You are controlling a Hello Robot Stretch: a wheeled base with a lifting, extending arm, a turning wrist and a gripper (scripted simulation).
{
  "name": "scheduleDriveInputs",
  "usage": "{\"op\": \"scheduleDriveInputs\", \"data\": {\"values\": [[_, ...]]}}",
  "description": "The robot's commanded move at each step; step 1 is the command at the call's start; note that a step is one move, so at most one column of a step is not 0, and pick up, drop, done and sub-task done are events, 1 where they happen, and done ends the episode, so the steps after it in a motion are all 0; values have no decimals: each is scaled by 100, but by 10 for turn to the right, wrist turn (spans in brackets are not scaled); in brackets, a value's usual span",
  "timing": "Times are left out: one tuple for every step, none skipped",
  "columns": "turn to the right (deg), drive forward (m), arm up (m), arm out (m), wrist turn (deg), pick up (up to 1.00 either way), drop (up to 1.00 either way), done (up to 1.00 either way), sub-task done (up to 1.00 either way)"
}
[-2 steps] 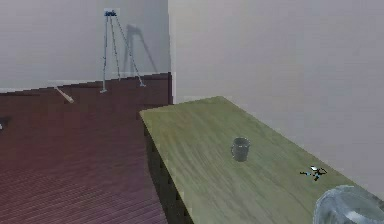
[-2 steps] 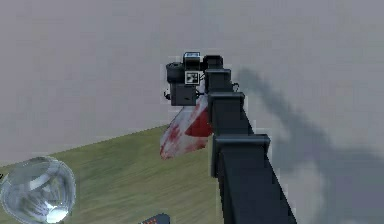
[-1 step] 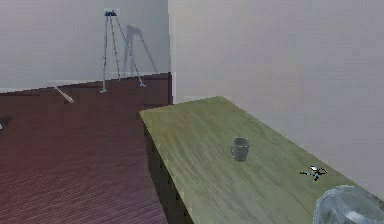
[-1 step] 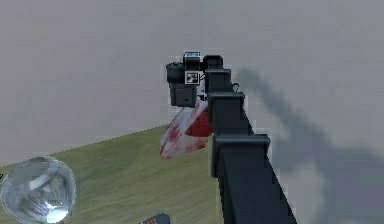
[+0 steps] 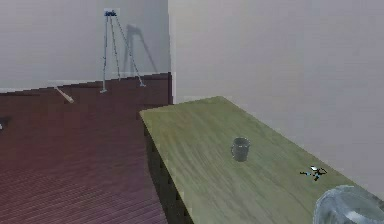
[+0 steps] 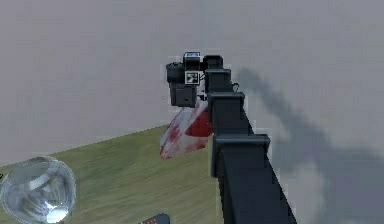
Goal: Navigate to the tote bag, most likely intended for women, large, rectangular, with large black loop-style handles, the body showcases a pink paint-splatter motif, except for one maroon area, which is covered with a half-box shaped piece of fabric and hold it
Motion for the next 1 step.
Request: {"op": "scheduleDriveInputs", "data": {"values": [[0,0,0,0,0,0,0,100,0]]}}
